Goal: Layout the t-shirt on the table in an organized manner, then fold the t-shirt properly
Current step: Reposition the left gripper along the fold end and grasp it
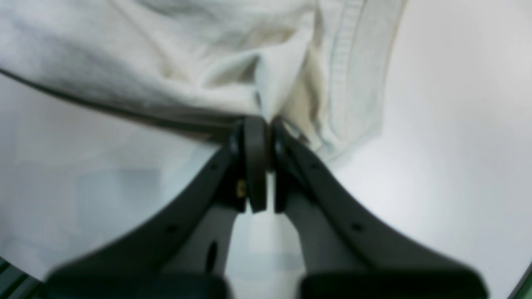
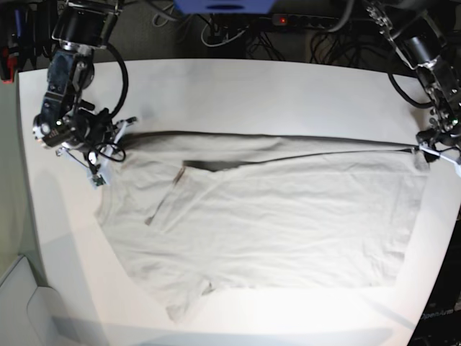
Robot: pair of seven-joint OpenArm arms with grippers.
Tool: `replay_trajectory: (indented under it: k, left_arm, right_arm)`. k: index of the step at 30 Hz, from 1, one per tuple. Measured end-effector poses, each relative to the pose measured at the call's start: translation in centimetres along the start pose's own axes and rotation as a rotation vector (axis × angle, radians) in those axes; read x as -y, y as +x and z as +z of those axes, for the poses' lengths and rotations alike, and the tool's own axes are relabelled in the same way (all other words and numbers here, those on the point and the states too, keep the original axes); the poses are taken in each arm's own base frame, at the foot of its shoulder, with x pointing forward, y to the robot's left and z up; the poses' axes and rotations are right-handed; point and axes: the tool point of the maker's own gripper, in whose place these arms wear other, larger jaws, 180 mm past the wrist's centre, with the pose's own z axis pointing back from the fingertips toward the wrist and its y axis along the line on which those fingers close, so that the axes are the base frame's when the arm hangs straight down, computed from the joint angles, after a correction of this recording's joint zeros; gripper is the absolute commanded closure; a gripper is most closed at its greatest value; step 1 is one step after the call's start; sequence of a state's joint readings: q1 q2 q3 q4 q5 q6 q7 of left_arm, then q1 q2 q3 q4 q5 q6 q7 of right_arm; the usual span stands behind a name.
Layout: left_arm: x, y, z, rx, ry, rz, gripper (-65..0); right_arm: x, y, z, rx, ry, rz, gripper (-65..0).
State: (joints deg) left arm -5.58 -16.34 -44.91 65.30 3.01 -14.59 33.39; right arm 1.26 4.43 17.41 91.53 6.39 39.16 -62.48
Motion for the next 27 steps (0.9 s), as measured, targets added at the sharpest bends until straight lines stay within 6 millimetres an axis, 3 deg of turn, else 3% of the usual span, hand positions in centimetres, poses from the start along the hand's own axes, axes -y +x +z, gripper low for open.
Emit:
replay_trajectory:
  k: [5, 14, 20, 27]
  left_arm:
    - [0.0, 0.0, 0.0, 0.001, 0.0, 0.001, -40.8]
    - [-0.1, -0.1, 0.0, -0.002, 0.002, 0.001, -40.8]
    - [-0.3, 1.2, 0.5, 0.029, 0.01, -0.007, -40.8]
    - [0.0, -0.1, 0.0, -0.003, 0.002, -0.001, -40.8]
  right_arm:
    - [-0.2, -0.5, -1.2, -0.023, 0.034, -0.025, 0.0]
    - [0.0, -0.4, -1.3, -0.015, 0.038, -0.029, 0.0]
    - [0.1, -0.2, -1.3, -0.015, 0.037, -0.028, 0.0]
    - [0.1, -0.2, -1.3, -0.015, 0.037, -0.028, 0.0]
